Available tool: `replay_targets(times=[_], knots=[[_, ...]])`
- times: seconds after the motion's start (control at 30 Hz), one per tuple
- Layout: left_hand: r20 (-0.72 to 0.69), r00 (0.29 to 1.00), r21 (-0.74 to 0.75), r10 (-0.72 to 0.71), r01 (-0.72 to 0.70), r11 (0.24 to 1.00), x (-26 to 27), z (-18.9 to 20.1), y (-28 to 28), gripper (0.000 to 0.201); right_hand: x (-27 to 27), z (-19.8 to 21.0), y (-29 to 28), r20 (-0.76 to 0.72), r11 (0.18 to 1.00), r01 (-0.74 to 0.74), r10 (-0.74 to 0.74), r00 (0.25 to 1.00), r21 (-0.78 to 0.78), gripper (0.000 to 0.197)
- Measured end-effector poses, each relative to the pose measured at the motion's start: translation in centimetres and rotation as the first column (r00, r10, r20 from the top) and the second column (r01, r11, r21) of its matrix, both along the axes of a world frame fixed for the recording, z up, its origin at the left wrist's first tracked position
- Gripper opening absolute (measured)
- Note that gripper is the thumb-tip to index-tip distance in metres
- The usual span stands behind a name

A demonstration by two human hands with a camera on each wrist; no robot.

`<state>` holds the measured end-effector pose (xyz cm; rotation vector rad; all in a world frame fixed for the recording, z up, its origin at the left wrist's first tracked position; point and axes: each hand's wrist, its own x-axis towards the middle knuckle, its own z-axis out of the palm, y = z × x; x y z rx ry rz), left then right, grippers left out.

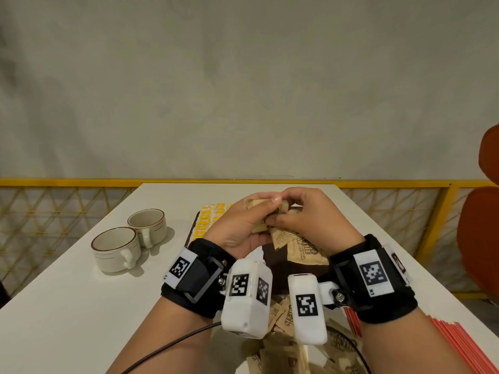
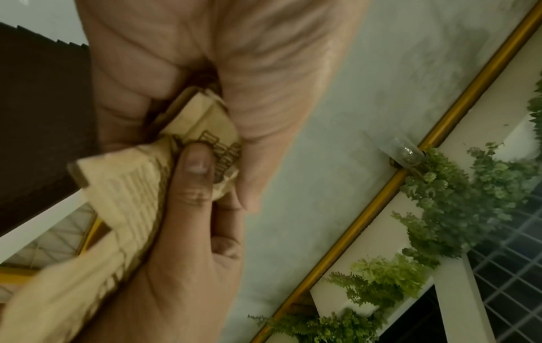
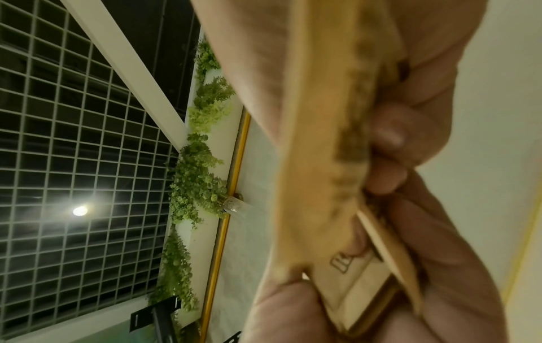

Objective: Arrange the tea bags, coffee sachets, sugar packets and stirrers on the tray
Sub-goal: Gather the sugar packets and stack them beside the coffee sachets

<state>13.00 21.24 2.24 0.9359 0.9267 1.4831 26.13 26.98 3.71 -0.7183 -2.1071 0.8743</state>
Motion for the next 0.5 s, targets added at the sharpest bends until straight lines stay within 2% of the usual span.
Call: replay_targets(times=[0.17, 0.33, 0.43, 0.5], knots=[[0.123, 0.986, -0.02, 0.114, -0.112, 0.993, 0.1, -0.3, 0.6, 0.025, 0.3, 0.1, 0.3, -0.185, 0.999, 0.032, -0.033, 0.982, -0.009, 0.035], [0.144, 0.985, -0.043, 0.09, -0.084, 0.996, 0.3, -0.3, 0.6, 0.04, 0.3, 0.0, 1.1, -0.321, 0.994, 0.106, -0.112, 0.941, -0.037, 0.031], [0.084, 0.996, -0.024, 0.037, -0.035, 0.999, 0.6, -0.2, 0.4, 0.051, 0.1, -0.5, 1.3, -0.309, 0.992, 0.123, -0.125, 0.943, -0.024, 0.029], [0.035, 0.999, -0.013, 0.008, -0.008, 1.0, 1.0, -0.3, 0.3, 0.049, -0.1, -0.7, 1.3, -0.307, 0.99, 0.139, -0.135, 0.942, -0.01, 0.027]])
